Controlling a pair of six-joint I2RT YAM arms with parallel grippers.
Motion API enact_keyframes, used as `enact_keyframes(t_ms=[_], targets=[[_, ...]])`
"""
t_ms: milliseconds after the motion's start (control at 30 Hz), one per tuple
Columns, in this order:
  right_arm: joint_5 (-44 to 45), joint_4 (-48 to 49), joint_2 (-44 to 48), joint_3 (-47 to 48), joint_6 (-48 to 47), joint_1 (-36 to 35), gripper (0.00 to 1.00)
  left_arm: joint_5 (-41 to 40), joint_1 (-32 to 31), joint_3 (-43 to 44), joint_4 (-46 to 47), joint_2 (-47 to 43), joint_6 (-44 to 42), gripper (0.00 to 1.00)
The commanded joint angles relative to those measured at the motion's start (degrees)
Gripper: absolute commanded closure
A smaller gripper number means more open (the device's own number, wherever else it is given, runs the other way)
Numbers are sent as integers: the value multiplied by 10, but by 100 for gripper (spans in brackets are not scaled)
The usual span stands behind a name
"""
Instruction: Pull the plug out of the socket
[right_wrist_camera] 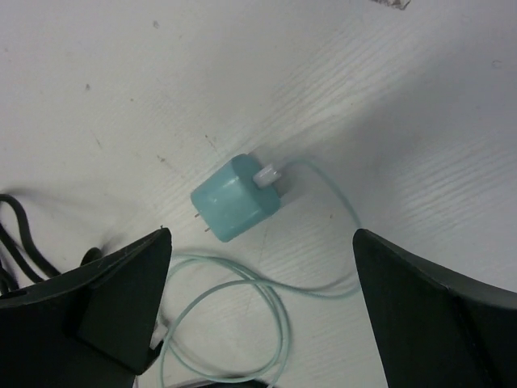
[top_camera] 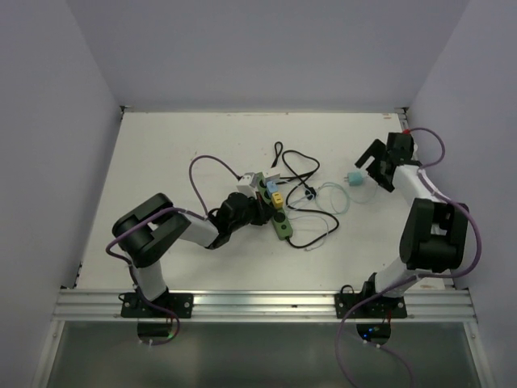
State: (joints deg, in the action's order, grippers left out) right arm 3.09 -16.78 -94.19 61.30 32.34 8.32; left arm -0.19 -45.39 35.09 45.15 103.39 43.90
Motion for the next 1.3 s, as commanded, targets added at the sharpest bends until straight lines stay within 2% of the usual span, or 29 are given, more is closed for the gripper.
enact_keyframes(t_ms=[0, 133, 167, 200, 233, 300, 367, 433, 467, 567, 700, 833, 900, 1067, 1100, 1167, 1267], targets=[[17, -36, 57, 25, -9, 1, 1, -22, 4, -38, -162, 46, -43, 100], [-17, -21, 129, 0, -9, 0, 2, -18, 3, -59, -132, 27, -44, 100], [-31, 8, 165, -22, -10, -5, 5, -18, 4, -70, -126, 16, -43, 100], [-87, 23, 181, -33, -17, -9, 8, -21, 4, -75, -124, 12, -43, 100], [-105, 34, 194, -41, -24, -18, 9, -21, 3, -78, -117, 7, -43, 100], [-111, 25, 224, -44, -55, -62, 11, -21, 3, -85, -111, 0, -43, 100], [-77, -5, 240, -36, -91, -135, 16, -20, 4, -92, -108, -8, -42, 100], [-64, -8, 258, -41, -110, -201, 23, -20, 4, -93, -112, -15, -42, 100], [-60, -13, 262, -43, -121, -221, 31, -21, 4, -96, -114, -27, -43, 100], [-58, -12, 264, -55, -140, -275, 44, -41, 6, -100, -138, -57, -44, 100], [-49, -25, 231, -56, -184, -327, 55, -62, 26, -96, -169, -112, -70, 100], [-16, -27, 183, -50, -209, -396, 53, -60, 60, -70, -208, -179, -94, 100], [-7, -9, 169, -54, -204, -407, 53, -62, 66, -62, -210, -200, -114, 100], [9, 20, 126, -52, -205, -442, 48, -59, 70, -40, -163, -235, -183, 100], [10, 20, 120, -50, -206, -446, 47, -54, 70, -35, -156, -235, -204, 93], [20, 20, 111, -43, -208, -455, 43, -40, 70, -26, -133, -225, -222, 69], [30, 17, 91, -34, -207, -462, 43, -25, 70, -8, -112, -193, -239, 58]])
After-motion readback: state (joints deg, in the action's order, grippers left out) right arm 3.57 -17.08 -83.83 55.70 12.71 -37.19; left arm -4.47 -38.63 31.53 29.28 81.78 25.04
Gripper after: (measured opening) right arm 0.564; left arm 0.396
